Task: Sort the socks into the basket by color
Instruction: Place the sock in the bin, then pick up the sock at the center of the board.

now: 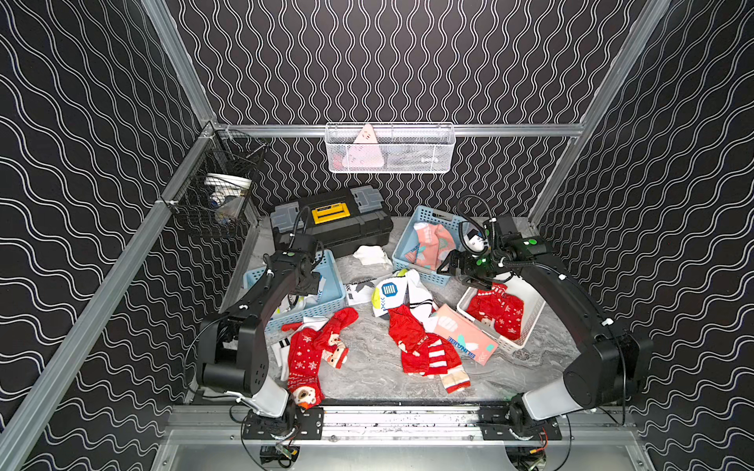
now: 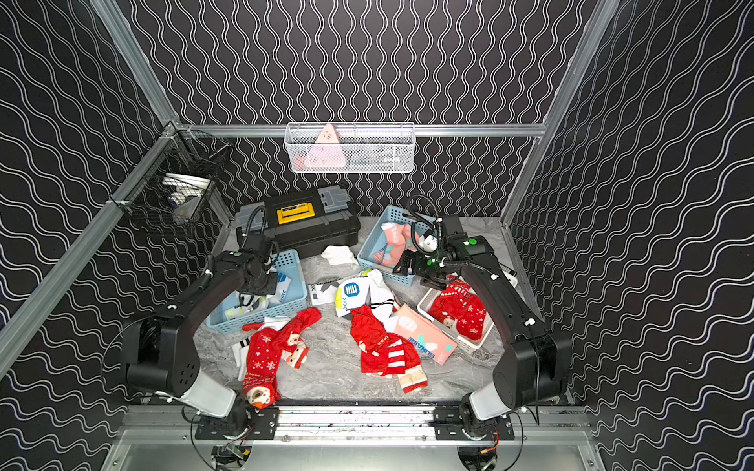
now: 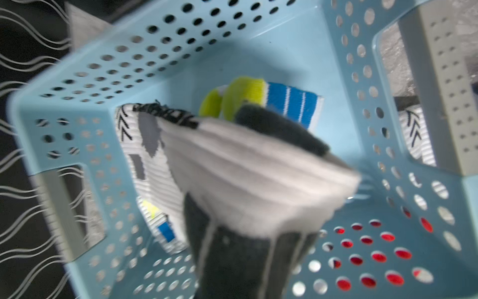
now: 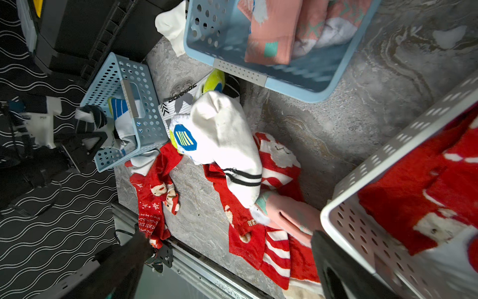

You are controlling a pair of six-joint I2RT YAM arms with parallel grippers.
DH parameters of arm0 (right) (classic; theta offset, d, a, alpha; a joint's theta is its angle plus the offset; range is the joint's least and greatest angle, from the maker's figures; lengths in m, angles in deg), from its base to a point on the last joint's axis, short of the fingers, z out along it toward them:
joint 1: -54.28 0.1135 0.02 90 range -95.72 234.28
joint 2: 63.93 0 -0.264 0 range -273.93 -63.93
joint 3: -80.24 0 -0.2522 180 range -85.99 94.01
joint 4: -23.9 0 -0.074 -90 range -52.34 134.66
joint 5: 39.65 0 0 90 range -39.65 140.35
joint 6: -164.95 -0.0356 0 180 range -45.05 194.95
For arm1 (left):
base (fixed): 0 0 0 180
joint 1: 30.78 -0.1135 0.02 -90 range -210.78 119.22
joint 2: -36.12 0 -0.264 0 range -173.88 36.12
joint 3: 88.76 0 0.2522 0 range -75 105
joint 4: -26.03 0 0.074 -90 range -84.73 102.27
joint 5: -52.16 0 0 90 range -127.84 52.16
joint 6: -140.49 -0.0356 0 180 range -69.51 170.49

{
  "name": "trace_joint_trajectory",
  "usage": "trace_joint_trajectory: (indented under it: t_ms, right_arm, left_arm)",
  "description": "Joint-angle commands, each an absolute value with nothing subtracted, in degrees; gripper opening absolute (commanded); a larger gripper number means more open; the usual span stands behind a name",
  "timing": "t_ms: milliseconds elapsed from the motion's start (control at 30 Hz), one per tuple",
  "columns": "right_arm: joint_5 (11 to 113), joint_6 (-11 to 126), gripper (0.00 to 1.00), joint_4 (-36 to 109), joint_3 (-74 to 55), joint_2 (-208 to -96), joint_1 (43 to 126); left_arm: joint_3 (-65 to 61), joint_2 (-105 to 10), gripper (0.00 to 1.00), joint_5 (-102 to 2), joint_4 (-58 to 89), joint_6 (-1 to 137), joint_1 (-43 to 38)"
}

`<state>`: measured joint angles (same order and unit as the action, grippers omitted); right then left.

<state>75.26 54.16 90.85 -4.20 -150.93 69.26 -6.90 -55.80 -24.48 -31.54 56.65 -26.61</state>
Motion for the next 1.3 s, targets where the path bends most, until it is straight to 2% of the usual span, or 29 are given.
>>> trace_joint_trajectory:
  t_ms: [0,267,333,567,800,1033,1267]
  right_arm:
    - [73.6,55.2,1.0,91.9,-3.4,-151.2,69.3]
    - [72.4,55.3,1.0,91.6,-2.6,-152.2,70.1]
    - [71.5,55.3,1.0,91.5,-2.5,-152.6,70.9]
    - [69.7,55.4,1.0,92.2,-0.9,-153.9,73.3]
    - [67.7,55.7,0.98,93.0,0.1,-155.9,77.2]
    - [67.9,57.6,0.79,93.6,0.0,-157.1,83.5]
    - [70.2,59.2,0.44,93.5,-0.6,-160.7,91.4]
  left_arm:
    - [-7.2,-58.2,0.0,-27.9,-28.3,58.5,-26.5]
    - [-6.6,-65.6,0.0,-29.6,-25.1,58.4,-26.5]
    - [-6.2,-66.9,0.07,-30.7,-24.4,58.5,-26.5]
    - [-5.7,-63.9,0.42,-34.7,-24.0,59.7,-26.5]
    - [-4.8,-54.3,0.58,-37.0,-26.6,62.3,-26.5]
    - [-5.3,-45.3,0.63,-41.1,-26.3,65.7,-26.5]
    - [-6.9,-39.0,0.63,-45.2,-24.7,70.3,-22.9]
